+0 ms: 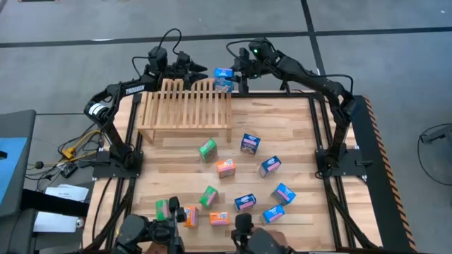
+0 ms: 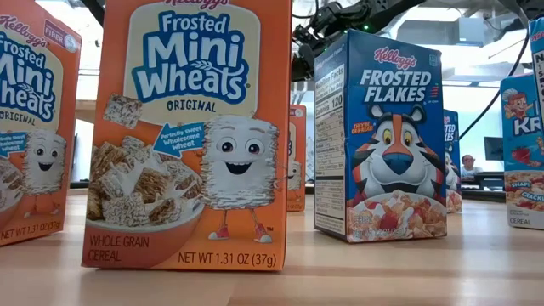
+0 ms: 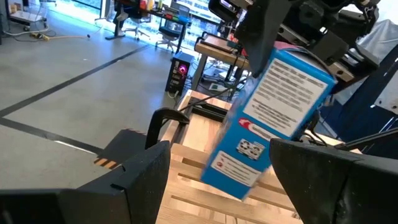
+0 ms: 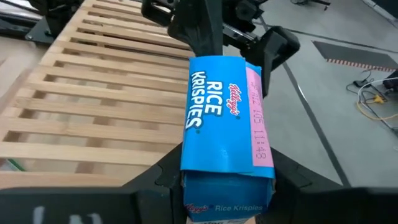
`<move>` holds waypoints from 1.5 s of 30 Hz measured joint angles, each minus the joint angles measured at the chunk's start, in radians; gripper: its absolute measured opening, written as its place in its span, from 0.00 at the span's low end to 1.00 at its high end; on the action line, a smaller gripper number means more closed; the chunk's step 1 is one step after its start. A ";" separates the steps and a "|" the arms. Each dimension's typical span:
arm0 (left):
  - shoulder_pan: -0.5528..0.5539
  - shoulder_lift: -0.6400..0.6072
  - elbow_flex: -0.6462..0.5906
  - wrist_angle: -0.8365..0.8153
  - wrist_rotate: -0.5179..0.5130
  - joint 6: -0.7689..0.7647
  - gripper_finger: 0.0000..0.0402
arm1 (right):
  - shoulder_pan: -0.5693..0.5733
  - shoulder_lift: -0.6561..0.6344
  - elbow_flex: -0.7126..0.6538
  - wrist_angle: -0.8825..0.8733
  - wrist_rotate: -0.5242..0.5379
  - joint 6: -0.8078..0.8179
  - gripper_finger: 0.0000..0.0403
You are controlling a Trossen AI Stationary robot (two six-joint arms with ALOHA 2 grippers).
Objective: Stack cereal on shelf
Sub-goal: Put the top light blue cereal box on the shelf
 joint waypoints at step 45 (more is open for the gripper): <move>0.000 0.000 0.000 0.000 -0.010 -0.016 0.66 | 0.007 0.034 0.035 -0.012 -0.013 0.057 0.71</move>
